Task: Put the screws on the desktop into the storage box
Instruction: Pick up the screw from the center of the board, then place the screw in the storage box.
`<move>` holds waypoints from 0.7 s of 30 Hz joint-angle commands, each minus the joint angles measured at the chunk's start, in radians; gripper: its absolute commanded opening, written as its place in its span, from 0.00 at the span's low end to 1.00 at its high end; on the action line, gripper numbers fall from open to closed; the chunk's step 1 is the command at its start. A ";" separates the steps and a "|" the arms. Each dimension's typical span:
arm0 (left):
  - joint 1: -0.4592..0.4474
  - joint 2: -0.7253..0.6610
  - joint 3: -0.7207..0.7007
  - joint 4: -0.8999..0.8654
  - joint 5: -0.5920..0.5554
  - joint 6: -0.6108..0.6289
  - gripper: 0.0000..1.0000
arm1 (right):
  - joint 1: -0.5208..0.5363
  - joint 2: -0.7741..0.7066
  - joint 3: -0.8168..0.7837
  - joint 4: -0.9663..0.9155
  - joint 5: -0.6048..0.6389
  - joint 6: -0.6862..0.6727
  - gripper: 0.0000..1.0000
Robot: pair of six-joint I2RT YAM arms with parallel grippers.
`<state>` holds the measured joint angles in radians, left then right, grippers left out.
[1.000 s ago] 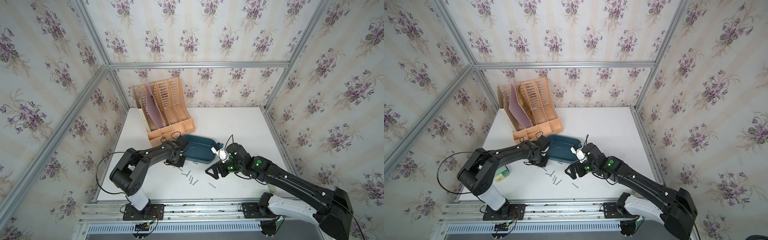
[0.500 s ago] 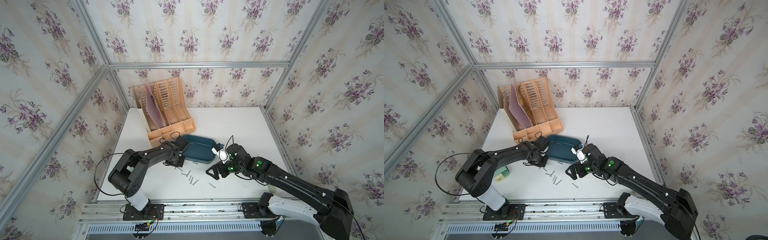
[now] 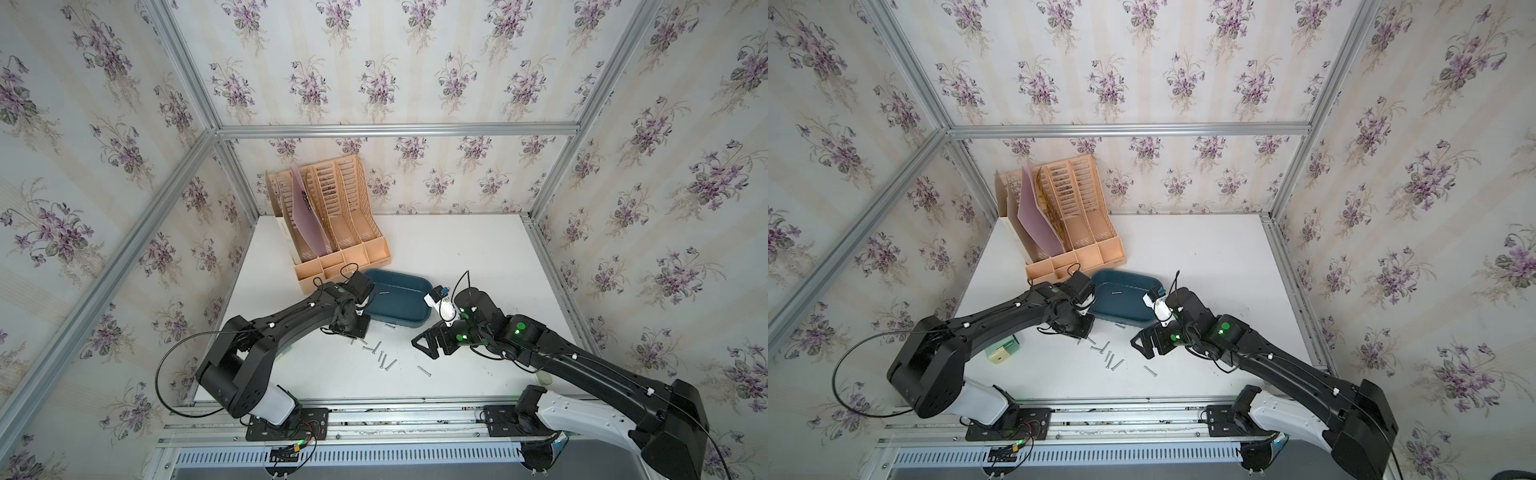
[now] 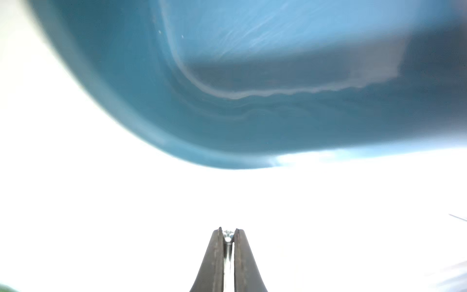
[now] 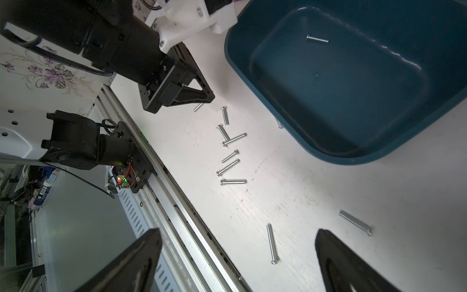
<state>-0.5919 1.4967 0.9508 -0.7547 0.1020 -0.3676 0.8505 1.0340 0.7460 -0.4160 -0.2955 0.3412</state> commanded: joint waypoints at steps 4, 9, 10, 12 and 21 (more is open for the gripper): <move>-0.002 -0.074 0.067 -0.046 0.032 -0.021 0.03 | 0.001 -0.027 -0.003 0.034 0.019 0.008 1.00; -0.002 -0.065 0.142 -0.034 0.021 -0.016 0.04 | 0.001 -0.046 -0.005 0.040 0.037 0.011 0.99; -0.001 -0.053 0.156 -0.028 0.017 -0.013 0.04 | 0.001 -0.050 -0.006 0.039 0.042 0.013 0.99; 0.000 -0.027 0.185 -0.011 0.012 -0.009 0.05 | 0.001 -0.058 -0.008 0.040 0.049 0.014 0.99; 0.006 0.118 0.318 0.051 -0.002 0.003 0.05 | 0.001 -0.074 -0.029 0.046 0.073 0.024 0.99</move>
<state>-0.5892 1.5936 1.2423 -0.7380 0.1143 -0.3744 0.8509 0.9623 0.7216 -0.3870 -0.2436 0.3603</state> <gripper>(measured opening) 0.109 0.991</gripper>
